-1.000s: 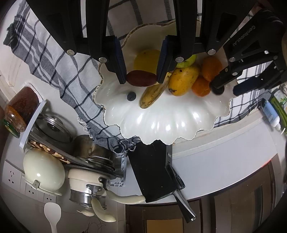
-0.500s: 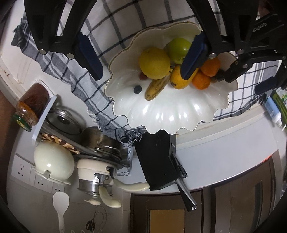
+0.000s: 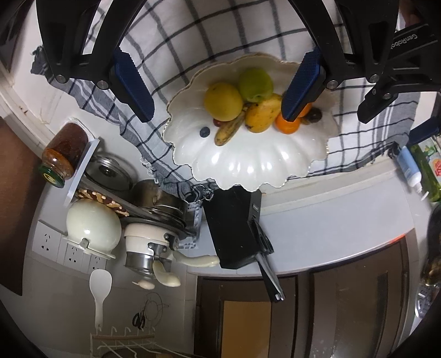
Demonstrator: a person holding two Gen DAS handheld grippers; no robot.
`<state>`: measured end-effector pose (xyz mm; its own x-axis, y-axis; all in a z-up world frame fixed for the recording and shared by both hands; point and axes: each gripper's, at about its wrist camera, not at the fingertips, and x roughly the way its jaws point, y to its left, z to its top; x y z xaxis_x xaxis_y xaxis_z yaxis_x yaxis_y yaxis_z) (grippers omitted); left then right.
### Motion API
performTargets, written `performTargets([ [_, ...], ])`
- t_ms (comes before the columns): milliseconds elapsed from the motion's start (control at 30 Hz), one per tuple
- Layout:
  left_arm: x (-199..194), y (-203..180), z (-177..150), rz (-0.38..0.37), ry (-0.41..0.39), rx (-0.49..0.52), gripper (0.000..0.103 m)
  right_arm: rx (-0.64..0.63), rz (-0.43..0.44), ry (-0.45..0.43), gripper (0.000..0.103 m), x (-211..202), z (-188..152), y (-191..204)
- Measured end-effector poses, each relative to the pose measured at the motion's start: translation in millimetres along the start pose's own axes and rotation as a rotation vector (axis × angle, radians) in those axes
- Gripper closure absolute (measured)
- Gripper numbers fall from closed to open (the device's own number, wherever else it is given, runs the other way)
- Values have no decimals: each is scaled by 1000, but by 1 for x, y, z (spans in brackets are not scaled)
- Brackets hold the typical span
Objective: Organize fruits
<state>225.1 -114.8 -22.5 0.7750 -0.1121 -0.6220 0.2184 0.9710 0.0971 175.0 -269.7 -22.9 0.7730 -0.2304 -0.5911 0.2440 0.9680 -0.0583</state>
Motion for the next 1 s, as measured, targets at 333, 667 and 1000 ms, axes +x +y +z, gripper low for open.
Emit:
performTargets([
  [333,-32,34,-18,36,-24,-61,1,-17,-3,-28,9,-35,-7,26],
  [667,-73,60,-39,64,-50,-96,1,-23,-16,-71,9,-82,-22,44],
  [1000,-109,70,-59,81,-79,-115,1,-11,-2,-75,9,-109,-41,49],
])
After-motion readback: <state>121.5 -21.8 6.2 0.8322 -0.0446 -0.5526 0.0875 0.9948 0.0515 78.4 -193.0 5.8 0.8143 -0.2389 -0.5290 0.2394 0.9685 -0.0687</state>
